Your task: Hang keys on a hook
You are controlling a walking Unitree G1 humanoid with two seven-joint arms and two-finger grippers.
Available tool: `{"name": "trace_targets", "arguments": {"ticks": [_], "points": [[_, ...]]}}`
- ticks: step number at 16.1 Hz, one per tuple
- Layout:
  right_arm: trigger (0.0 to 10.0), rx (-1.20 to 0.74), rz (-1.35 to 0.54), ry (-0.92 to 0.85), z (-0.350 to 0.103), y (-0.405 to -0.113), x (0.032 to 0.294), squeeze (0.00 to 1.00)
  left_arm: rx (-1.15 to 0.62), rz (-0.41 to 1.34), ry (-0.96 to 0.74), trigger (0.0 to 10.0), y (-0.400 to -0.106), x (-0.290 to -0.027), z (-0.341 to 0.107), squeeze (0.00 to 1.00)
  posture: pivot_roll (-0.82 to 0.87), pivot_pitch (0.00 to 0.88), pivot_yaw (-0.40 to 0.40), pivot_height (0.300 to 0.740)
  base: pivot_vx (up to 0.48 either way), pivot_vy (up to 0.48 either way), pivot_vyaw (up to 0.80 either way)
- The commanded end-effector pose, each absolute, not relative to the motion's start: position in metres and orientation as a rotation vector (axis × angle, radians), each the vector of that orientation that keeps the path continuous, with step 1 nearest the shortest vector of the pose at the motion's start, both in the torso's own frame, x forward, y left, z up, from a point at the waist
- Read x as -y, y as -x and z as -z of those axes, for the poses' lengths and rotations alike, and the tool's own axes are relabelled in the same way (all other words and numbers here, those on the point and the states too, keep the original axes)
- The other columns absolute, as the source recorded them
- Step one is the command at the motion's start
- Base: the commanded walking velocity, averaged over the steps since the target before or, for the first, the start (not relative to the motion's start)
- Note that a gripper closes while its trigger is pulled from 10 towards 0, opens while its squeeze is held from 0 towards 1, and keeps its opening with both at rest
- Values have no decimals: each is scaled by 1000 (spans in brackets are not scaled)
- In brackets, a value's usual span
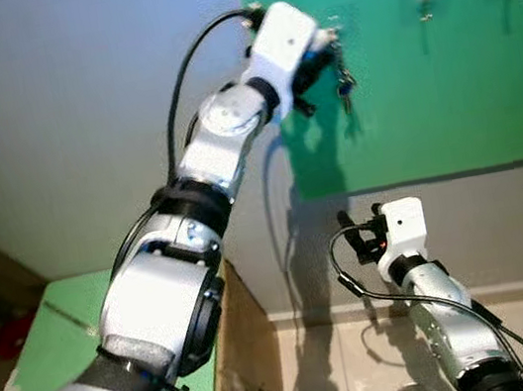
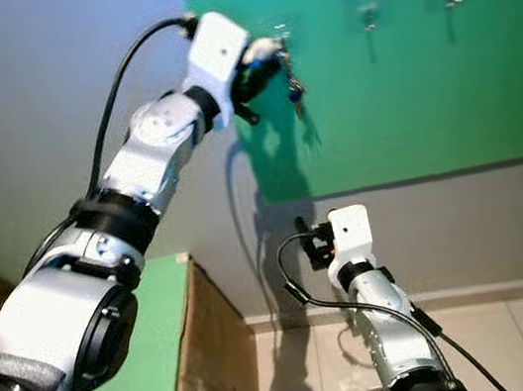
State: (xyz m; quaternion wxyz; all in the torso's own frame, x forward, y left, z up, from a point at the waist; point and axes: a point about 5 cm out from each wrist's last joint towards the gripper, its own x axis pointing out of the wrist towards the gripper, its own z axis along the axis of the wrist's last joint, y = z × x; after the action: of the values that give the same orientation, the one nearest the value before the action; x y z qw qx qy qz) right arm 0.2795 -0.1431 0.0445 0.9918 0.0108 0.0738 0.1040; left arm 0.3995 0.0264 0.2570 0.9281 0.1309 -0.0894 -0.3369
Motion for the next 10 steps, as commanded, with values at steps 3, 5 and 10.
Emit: {"name": "trace_targets", "arguments": {"ticks": [3,5,10], "points": [[10000,-165,-258,-14,-42,-281,134,0,399,552,-140,0,-402,-49,-311,0,-265,0,196,740,0,0,0],[10000,-167,-265,-15,-41,-282,131,0,481,524,60,0,-397,-52,-329,0,-269,0,199,740,0,0,0],[10000,-185,-270,-14,-36,-278,133,0,372,510,47,0,-395,-51,-288,0,-274,0,197,740,0,0,0]]}}
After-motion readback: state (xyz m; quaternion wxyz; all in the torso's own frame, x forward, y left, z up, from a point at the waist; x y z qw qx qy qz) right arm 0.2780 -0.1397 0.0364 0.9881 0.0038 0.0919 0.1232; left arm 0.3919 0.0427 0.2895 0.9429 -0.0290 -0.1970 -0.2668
